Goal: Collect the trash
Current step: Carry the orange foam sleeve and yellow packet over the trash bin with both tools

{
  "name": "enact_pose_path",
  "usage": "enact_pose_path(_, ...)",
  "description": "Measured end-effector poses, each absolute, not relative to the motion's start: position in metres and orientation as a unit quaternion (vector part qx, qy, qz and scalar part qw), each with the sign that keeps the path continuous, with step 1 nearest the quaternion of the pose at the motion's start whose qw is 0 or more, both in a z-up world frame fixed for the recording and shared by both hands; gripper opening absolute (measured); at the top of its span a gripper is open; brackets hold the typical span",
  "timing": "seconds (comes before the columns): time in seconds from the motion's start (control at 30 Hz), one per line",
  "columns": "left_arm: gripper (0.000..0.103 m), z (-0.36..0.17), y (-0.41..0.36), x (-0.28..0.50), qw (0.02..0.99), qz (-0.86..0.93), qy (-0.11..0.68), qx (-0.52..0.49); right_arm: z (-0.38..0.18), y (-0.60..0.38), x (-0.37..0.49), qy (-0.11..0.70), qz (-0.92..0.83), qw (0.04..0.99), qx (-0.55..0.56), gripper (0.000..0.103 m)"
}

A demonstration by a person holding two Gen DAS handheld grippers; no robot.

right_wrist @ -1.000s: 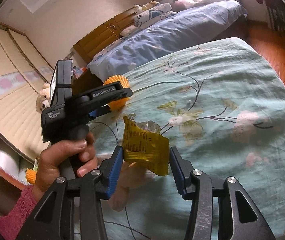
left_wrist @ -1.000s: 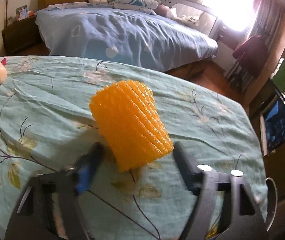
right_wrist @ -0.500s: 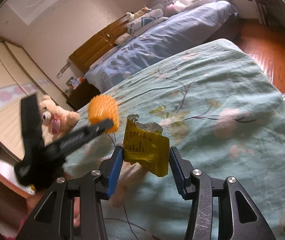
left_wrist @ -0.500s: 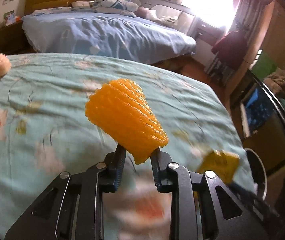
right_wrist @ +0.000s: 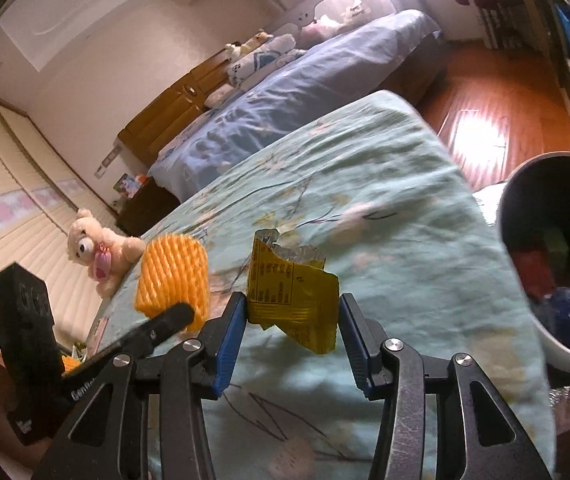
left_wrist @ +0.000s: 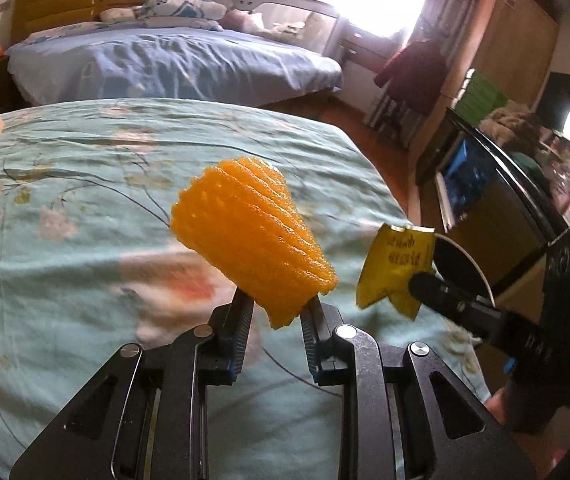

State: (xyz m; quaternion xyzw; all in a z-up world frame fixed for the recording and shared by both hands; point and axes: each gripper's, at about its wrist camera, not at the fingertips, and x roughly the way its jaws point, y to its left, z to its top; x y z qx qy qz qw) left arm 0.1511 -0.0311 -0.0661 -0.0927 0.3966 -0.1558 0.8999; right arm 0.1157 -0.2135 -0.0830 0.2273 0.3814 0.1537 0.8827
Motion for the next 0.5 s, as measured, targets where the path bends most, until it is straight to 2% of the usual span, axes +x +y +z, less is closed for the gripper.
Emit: enact_pose_path(0.5,0.021,-0.059,-0.079,0.123,0.894,-0.199,0.398,-0.057,-0.077,-0.256,0.089,0.364,0.120,0.889,0.251,0.048)
